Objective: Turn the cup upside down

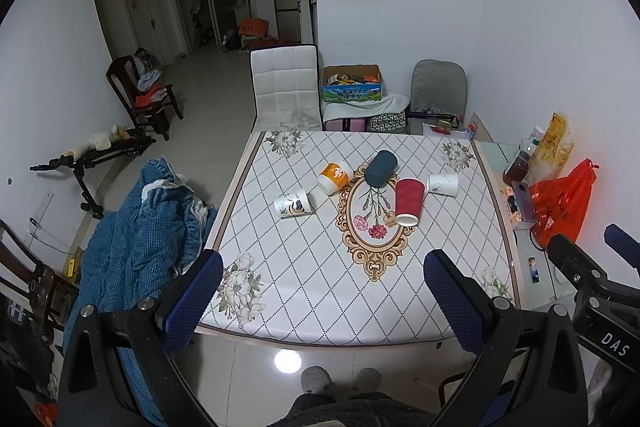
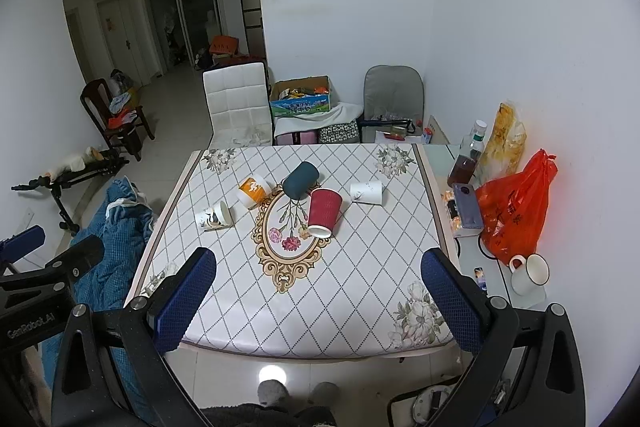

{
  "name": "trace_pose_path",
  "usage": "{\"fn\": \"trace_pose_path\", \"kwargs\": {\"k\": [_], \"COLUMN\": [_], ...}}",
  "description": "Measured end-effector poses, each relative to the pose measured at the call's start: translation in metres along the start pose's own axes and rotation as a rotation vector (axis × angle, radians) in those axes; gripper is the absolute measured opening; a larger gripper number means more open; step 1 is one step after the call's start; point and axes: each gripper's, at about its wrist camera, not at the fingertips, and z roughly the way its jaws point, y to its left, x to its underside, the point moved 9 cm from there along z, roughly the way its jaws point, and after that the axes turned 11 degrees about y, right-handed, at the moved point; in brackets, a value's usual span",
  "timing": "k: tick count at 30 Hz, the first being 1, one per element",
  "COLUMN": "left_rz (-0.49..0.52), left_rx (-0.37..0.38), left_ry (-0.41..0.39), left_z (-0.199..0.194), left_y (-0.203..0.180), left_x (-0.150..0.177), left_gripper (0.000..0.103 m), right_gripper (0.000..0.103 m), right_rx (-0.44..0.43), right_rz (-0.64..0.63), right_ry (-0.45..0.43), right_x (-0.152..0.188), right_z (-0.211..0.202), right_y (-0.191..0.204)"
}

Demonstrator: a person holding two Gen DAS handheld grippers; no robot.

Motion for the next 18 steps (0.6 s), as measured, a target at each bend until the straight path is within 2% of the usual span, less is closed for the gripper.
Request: {"fn": "trace_pose_path", "kwargs": {"k": [18], "left_rz": [0.001], "left_rx": [0.010], "left_ry": [-0.004], "left_z": [-0.0022], "left_y": [0.0025], "left_x": [-0.0053], "left_gripper": [0.103], "right_gripper": [0.103], "right_rx": [-0.002], "right_rz": [0.003], "right_ry": [0.002], "right_x": [0.0044], "right_z": [0.0021], "right_y": [-0.0049]}}
